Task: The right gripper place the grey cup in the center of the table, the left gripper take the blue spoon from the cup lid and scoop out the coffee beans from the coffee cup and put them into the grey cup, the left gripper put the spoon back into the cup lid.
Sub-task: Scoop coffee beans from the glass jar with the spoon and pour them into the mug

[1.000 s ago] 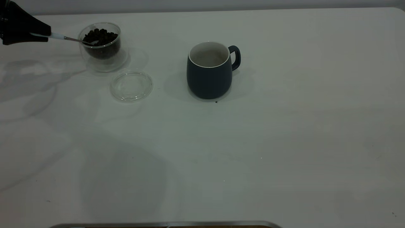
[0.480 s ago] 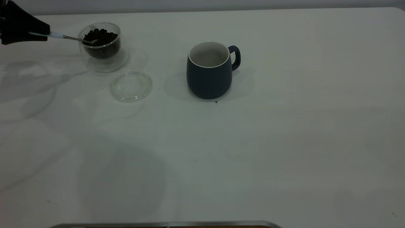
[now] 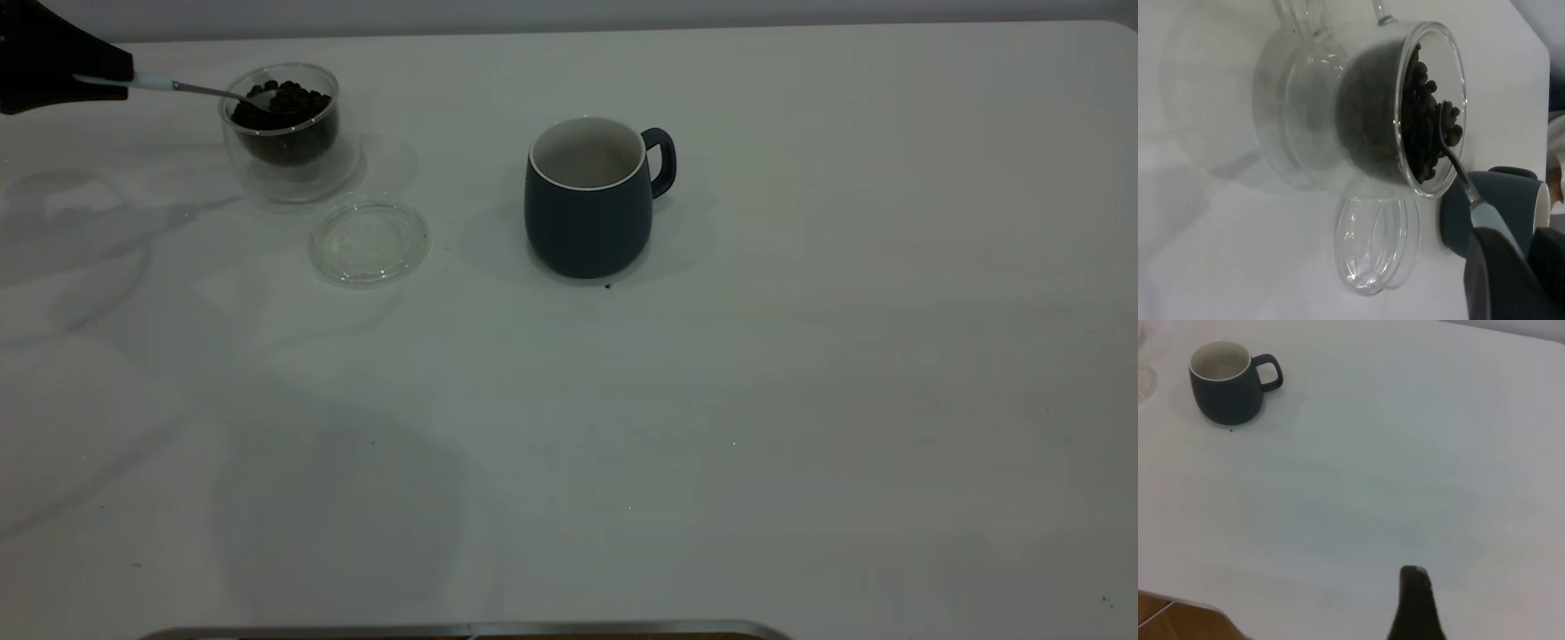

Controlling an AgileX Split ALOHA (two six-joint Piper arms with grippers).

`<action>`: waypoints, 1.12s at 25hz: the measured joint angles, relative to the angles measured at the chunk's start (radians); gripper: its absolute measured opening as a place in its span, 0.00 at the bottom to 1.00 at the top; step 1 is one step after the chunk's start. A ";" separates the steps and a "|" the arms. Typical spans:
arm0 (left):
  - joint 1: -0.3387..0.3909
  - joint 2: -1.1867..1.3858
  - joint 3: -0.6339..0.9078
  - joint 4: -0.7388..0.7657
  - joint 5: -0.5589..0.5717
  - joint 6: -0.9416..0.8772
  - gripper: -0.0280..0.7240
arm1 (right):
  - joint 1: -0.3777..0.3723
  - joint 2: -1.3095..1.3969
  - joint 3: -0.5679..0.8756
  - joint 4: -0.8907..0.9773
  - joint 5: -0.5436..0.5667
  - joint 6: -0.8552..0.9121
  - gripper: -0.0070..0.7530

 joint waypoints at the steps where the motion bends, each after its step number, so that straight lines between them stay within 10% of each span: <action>1: 0.000 0.000 0.000 0.000 0.001 0.000 0.21 | 0.000 0.000 0.000 0.000 0.000 0.000 0.79; 28: 0.054 0.000 -0.001 -0.028 0.102 0.032 0.21 | 0.000 0.000 0.000 0.001 0.000 0.000 0.79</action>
